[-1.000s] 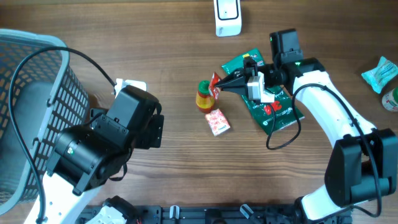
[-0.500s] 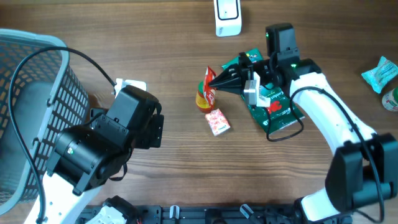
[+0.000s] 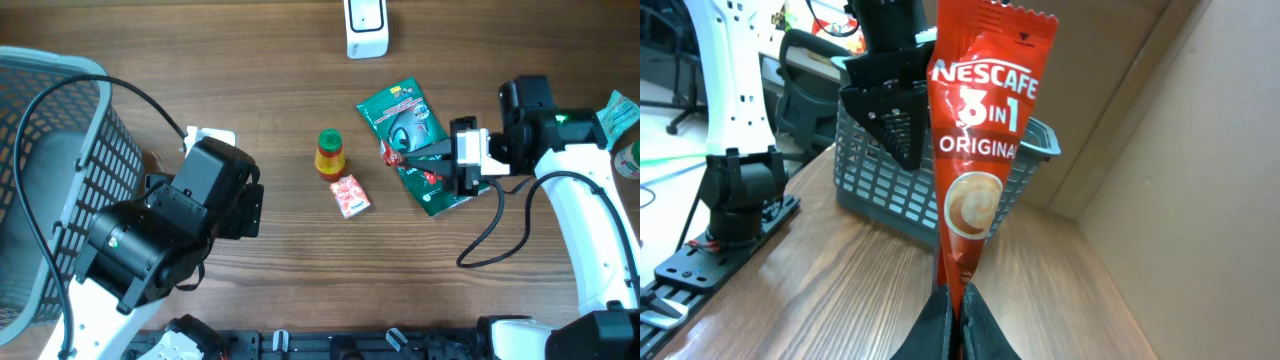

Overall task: Scan the item barcode
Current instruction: 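Lift the Nescafe stick and hold it up to the scanner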

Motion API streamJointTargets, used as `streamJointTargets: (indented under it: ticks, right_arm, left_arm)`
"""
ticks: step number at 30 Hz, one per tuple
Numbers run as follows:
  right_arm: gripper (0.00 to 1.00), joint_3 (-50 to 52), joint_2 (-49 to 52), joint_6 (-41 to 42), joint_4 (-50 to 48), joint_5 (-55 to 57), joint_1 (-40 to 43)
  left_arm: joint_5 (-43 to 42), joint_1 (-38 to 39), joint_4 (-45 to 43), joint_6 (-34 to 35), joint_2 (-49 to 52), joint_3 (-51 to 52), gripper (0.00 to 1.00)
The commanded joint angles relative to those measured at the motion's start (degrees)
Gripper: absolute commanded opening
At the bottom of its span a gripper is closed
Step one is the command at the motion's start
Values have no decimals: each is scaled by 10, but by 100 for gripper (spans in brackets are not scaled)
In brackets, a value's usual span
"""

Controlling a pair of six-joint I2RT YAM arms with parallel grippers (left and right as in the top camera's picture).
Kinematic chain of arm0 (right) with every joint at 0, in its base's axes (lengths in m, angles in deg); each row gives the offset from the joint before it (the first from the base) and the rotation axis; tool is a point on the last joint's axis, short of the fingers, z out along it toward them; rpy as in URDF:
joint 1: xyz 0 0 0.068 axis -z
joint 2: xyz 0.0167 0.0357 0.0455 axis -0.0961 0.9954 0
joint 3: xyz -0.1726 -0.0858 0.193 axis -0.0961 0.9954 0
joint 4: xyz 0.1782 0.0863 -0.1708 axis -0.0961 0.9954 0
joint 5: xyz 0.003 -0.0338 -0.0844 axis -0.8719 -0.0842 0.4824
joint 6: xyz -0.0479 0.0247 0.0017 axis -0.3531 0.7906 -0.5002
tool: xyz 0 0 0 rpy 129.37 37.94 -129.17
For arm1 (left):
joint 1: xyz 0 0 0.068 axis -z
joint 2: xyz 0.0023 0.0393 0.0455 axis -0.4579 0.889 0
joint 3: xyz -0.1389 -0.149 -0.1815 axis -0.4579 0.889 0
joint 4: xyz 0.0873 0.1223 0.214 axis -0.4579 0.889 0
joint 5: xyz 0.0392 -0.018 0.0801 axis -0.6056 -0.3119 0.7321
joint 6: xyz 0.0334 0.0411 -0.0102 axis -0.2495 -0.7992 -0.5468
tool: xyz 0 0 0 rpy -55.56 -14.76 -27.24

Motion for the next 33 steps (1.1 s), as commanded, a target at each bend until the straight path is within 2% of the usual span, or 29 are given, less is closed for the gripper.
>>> streamJointTargets:
  ticks: [1, 3, 6, 9, 11, 13, 15, 18, 22, 25, 30, 33]
  right_arm:
    - [4, 2, 1, 67, -3, 25, -1]
    - [5, 2, 12, 183, -19, 54, -1]
    - [5, 2, 27, 406, -82, 86, -1]
    - [4, 2, 45, 715, -218, 172, -1]
    - [4, 2, 57, 958, -309, 302, -1]
    - [4, 2, 62, 1058, -340, 367, -1]
    - [5, 2, 65, 1120, -359, 374, -1]
    - [5, 3, 65, 1138, -389, 416, -1]
    - [5, 3, 80, 1265, -397, 564, -4]
    - [5, 2, 121, 1285, -431, 571, -19]
    - [5, -8, 215, 1341, -585, 558, -56]
    - [4, -60, 281, 1360, -630, 556, -61]
  left_arm:
    - [7, -2, 0, -1, -3, -1, 100]
    - [7, -2, 0, -1, -3, -1, 100]
    - [7, -2, 0, -1, -3, -1, 100]
    - [7, -2, 0, -1, -3, -1, 100]
    - [7, -2, 0, -1, -3, -1, 100]
    - [7, -2, 0, -1, -3, -1, 100]
    - [7, -2, 0, -1, -3, -1, 100]
    - [7, -2, 0, -1, -3, -1, 100]
    - [7, -2, 0, -1, -3, -1, 100]
    - [7, -2, 0, -1, -3, -1, 100]
    - [7, -2, 0, -1, -3, -1, 100]
    - [7, -2, 0, -1, -3, -1, 100]
